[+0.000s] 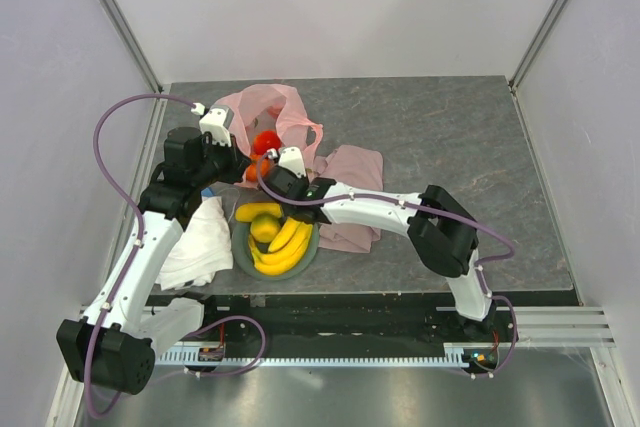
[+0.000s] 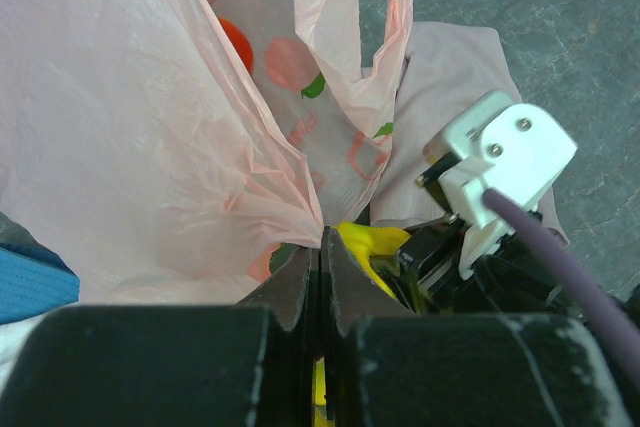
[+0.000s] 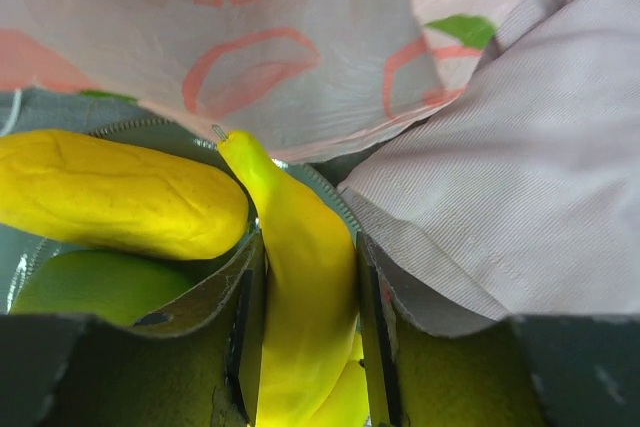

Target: Place the fruits into the plastic bag

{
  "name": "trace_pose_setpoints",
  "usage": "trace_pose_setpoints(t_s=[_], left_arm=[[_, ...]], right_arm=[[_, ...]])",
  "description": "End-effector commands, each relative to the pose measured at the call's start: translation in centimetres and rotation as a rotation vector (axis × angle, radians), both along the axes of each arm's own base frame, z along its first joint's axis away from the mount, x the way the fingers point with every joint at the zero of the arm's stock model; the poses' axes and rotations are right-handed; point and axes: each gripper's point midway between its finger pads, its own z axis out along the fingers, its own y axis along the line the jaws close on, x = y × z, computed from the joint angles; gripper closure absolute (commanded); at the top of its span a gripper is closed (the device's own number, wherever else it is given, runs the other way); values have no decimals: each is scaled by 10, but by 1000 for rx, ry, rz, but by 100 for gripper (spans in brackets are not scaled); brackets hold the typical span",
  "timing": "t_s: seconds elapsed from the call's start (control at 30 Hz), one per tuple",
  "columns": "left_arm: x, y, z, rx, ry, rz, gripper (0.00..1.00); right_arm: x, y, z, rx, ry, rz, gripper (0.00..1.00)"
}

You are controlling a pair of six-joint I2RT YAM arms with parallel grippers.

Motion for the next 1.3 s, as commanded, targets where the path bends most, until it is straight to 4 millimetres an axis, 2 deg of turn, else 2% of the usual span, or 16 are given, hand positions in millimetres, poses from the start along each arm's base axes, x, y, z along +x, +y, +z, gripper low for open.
trace_pose_setpoints(t_s=[0.0,0.3,0.5,0.53,0.57,0.6,0.63,0.67,0.73,0.83,1.03,1.07,1.13,1.17,1.23,1.27], left_arm=[[2,-2,13,-25,-48,3,98],[2,-2,13,-24,-48,6,98],[2,-1,14,-22,-52,8,98],[2,-1,14,-22,-51,8,98],[2,-1,14,-22,-52,8,98],[2,-1,15,-22,-54,10,98],[2,-1,15,-22,-55,8,98],[2,-1,15,-22,-55,8,98],[1,-1,15,-23,-55,7,98],[1,-2,15,-26,-54,2,98],[1,-2,15,-25,-52,6,98],[2,-2,15,-25,-54,4,98],[2,-2,15,-25,-54,4,99],[1,-2,16,-27,-55,4,99],[1,-3,15,-28,-53,-1,98],[0,-3,16,-28,-55,-1,98]], right_arm=[[14,-5,49,110,-77,-66,79],[25,-25,69,141,-122,-128,81],[20,-28,78,220,-129,-107,86],[18,-31,92,264,-150,-103,87],[14,-39,83,266,-145,-110,88],[19,-41,93,322,-170,-122,89],[17,-45,114,389,-191,-118,92],[15,-54,107,399,-186,-128,94],[20,-65,136,486,-251,-154,100],[24,-76,154,525,-329,-180,100],[33,-78,178,602,-464,-184,100],[37,-77,188,629,-499,-190,100],[43,-75,191,605,-551,-177,100],[42,-70,201,655,-604,-176,100],[46,-75,197,587,-702,-200,100],[44,-71,207,618,-749,-206,100]])
